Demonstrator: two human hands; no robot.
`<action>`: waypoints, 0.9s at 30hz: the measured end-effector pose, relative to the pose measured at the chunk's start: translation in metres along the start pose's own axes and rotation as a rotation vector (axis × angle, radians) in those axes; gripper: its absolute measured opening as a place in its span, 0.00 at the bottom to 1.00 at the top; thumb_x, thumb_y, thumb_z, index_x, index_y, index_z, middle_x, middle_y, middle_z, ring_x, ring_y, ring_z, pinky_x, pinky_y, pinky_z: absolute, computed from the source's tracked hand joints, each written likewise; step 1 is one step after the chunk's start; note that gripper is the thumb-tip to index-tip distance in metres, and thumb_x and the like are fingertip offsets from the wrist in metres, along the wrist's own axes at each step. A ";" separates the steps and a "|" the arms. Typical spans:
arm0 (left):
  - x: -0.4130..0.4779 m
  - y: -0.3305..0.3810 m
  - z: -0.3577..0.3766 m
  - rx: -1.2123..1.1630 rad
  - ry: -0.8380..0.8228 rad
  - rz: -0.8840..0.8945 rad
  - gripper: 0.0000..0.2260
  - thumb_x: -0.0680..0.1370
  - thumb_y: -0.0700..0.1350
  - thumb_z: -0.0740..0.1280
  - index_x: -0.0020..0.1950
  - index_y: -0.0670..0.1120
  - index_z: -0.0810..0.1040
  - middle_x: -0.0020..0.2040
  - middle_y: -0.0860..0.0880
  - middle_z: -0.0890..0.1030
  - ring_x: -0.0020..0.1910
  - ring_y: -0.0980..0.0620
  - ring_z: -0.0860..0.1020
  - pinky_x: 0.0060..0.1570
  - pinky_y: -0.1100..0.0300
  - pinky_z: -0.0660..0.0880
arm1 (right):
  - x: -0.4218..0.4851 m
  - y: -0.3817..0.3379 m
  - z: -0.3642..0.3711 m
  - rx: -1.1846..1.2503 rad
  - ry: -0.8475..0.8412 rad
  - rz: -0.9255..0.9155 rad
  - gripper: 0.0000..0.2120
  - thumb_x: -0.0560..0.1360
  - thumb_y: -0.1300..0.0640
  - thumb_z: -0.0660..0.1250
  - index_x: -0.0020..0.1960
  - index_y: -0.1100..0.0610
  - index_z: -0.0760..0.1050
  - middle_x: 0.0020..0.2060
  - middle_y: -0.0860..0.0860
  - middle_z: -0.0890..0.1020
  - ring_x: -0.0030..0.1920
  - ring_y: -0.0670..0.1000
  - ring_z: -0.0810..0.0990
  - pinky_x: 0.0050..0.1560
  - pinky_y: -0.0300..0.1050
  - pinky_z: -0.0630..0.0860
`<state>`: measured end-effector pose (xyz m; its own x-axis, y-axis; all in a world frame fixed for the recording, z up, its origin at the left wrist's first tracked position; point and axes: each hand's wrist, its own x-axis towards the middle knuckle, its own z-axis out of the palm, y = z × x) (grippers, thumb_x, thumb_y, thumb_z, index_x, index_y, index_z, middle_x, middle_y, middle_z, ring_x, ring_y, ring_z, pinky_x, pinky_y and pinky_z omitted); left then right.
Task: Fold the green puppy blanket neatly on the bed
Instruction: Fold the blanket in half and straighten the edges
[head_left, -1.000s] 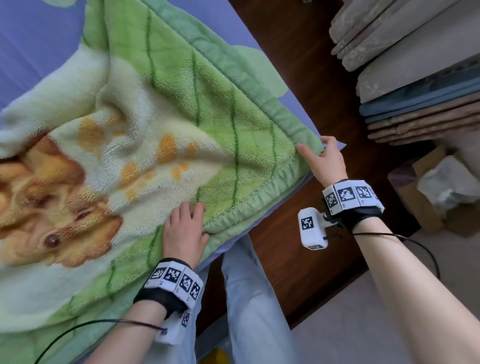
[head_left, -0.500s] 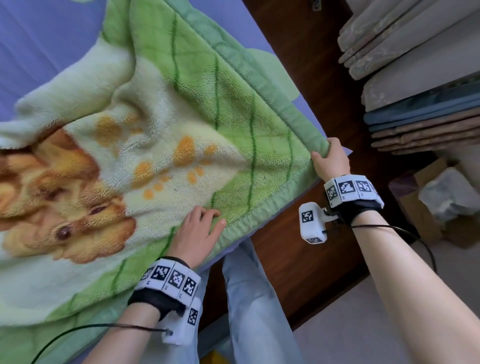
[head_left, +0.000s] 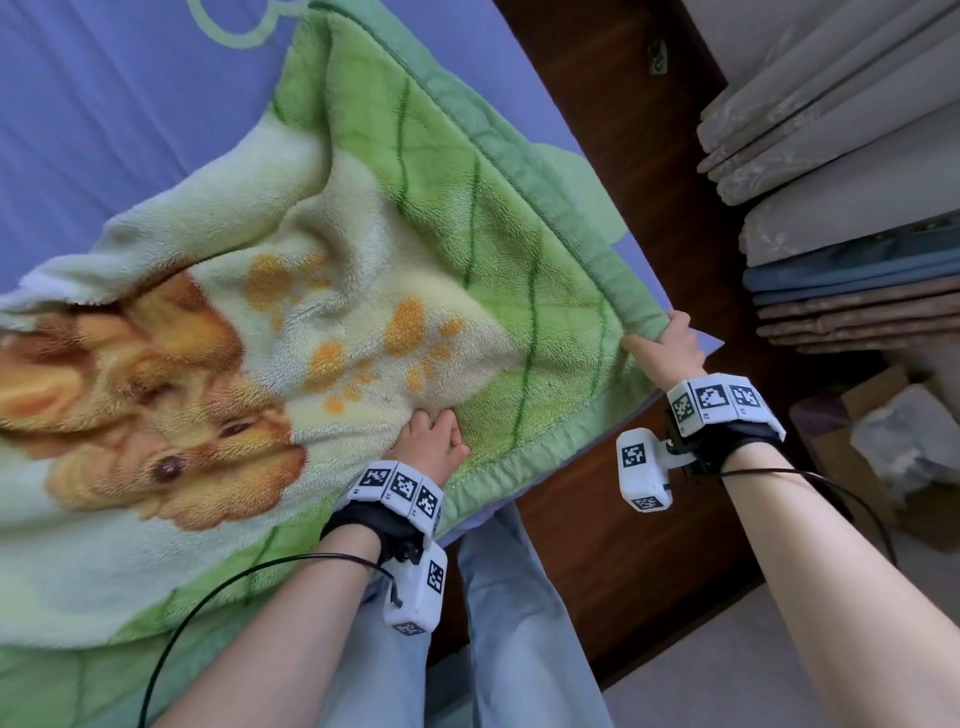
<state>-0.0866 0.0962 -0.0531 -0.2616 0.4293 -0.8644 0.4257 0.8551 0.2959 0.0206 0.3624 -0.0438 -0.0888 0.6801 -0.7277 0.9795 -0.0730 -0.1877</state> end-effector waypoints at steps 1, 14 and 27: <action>0.001 0.000 -0.001 -0.004 -0.009 0.005 0.08 0.79 0.52 0.59 0.49 0.50 0.64 0.52 0.48 0.65 0.56 0.46 0.70 0.59 0.51 0.71 | 0.001 -0.001 0.001 -0.016 0.010 0.015 0.30 0.74 0.52 0.66 0.71 0.58 0.58 0.66 0.62 0.69 0.67 0.65 0.65 0.66 0.55 0.63; 0.004 -0.006 -0.006 -0.053 -0.030 0.084 0.08 0.79 0.52 0.60 0.49 0.49 0.64 0.51 0.47 0.65 0.55 0.45 0.71 0.56 0.53 0.70 | -0.012 -0.018 0.013 -0.179 0.189 0.086 0.23 0.74 0.53 0.67 0.63 0.60 0.62 0.57 0.62 0.76 0.61 0.65 0.72 0.54 0.55 0.70; 0.000 -0.003 -0.102 -0.258 0.017 0.073 0.09 0.79 0.50 0.60 0.47 0.49 0.78 0.40 0.50 0.82 0.31 0.55 0.78 0.34 0.61 0.76 | 0.000 -0.029 0.009 -0.357 0.089 0.040 0.15 0.77 0.63 0.62 0.62 0.64 0.64 0.54 0.65 0.77 0.56 0.65 0.76 0.46 0.53 0.70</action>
<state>-0.1760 0.1232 -0.0122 -0.2535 0.4958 -0.8306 0.2096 0.8664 0.4532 -0.0097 0.3582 -0.0442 -0.0487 0.7441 -0.6663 0.9846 0.1477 0.0931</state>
